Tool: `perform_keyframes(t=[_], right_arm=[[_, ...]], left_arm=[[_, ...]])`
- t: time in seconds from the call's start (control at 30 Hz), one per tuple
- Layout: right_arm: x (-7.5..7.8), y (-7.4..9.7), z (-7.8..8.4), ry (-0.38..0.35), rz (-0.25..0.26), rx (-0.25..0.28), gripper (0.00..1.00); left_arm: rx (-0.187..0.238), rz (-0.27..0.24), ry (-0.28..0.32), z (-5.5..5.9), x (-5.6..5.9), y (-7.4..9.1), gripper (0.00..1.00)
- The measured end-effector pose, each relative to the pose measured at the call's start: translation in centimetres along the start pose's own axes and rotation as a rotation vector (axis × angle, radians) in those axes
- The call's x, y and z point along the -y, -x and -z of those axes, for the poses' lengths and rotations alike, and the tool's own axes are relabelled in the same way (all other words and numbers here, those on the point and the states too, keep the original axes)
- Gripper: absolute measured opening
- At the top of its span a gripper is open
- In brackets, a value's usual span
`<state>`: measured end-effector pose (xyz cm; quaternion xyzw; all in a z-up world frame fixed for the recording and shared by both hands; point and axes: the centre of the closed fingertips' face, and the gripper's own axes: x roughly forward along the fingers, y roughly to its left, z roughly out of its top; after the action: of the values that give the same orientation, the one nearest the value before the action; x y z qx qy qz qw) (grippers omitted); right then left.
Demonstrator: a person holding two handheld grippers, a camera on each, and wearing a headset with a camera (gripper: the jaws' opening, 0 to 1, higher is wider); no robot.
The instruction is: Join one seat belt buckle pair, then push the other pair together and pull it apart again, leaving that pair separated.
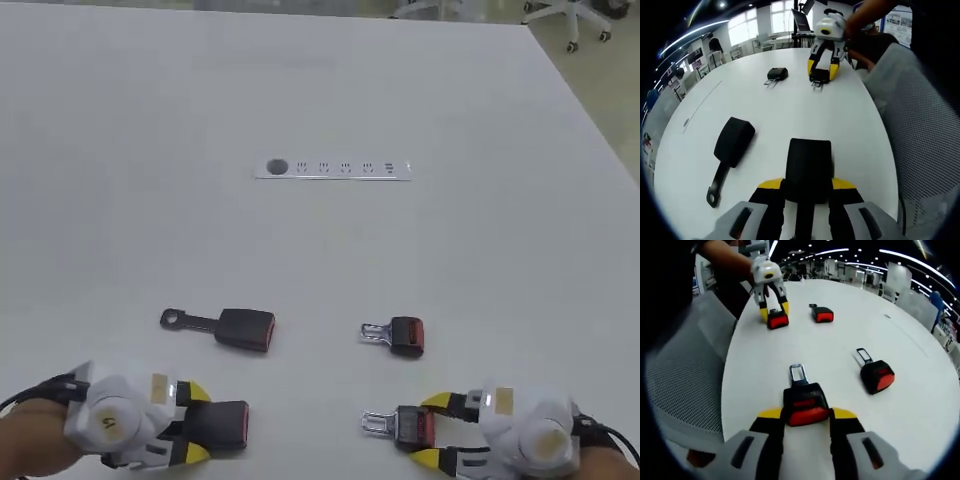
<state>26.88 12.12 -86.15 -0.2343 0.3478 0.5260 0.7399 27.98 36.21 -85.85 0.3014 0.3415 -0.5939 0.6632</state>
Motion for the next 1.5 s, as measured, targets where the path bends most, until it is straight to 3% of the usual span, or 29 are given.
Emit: perform_keyframes(t=[0.27, 0.4, 0.8, 1.5], right_arm=[[0.0, 0.3, 0.2, 0.051, -0.074, 0.003, 0.36], [0.0, 0.4, 0.2, 0.023, -0.089, 0.029, 0.36], [-0.3, 0.1, -0.1, 0.014, -0.080, 0.054, 0.36], [-1.9, -4.0, -5.2, -0.012, -0.079, 0.144, 0.36]], left_arm=[[-0.013, 0.008, -0.008, 0.0, 0.0, 0.0, 0.35], [-0.013, 0.007, -0.004, 0.0, 0.1, 0.1, 0.35], [-0.027, 0.012, -0.008, 0.0, 0.1, 0.0, 0.35], [-0.060, 0.026, -0.031, 0.2, 0.1, 0.0, 0.35]])
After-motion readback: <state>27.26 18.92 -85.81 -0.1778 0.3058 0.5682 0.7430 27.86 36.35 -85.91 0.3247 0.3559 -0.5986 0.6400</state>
